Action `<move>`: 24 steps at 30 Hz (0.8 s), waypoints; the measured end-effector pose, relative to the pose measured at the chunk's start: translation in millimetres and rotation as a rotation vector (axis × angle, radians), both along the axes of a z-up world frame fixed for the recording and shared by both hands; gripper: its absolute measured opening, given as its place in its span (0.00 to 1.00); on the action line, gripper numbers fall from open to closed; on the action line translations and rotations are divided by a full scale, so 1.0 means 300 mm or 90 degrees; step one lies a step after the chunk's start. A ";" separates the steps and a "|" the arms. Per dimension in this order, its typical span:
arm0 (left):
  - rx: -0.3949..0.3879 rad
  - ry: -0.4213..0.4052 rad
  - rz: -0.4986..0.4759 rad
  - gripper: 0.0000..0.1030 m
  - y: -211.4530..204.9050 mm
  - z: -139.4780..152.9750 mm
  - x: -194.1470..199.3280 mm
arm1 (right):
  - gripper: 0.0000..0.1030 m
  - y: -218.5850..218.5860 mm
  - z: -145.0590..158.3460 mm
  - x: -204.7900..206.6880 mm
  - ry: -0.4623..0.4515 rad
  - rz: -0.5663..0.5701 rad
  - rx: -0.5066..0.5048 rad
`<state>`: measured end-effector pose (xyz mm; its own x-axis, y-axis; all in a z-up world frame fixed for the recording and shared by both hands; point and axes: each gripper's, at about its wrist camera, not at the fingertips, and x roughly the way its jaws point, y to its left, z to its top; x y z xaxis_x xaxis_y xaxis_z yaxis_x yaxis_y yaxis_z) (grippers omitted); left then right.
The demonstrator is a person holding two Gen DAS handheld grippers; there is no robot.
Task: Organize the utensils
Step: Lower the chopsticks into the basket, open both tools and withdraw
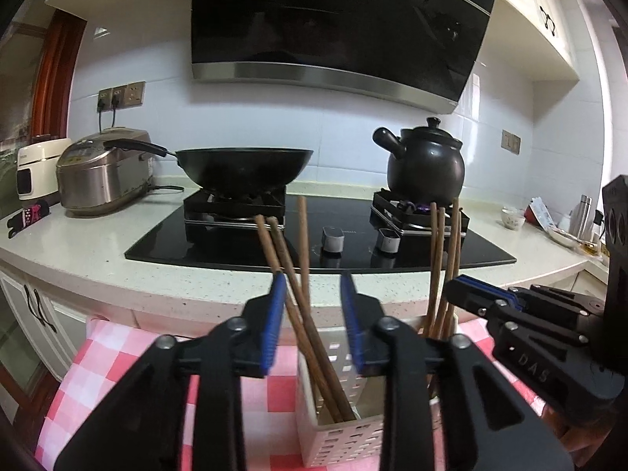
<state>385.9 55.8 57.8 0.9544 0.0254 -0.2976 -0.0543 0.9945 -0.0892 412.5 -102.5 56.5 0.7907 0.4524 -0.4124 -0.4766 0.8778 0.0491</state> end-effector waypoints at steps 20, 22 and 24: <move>0.004 -0.066 0.055 0.89 0.047 0.098 -0.281 | 0.37 -0.080 0.174 -0.225 -0.066 0.007 0.039; 0.007 -0.072 0.056 0.95 0.043 0.111 -0.310 | 0.45 -0.087 0.188 -0.258 -0.075 0.004 0.041; 0.015 -0.075 0.059 0.95 0.040 0.122 -0.346 | 0.51 -0.097 0.195 -0.284 -0.080 0.004 0.045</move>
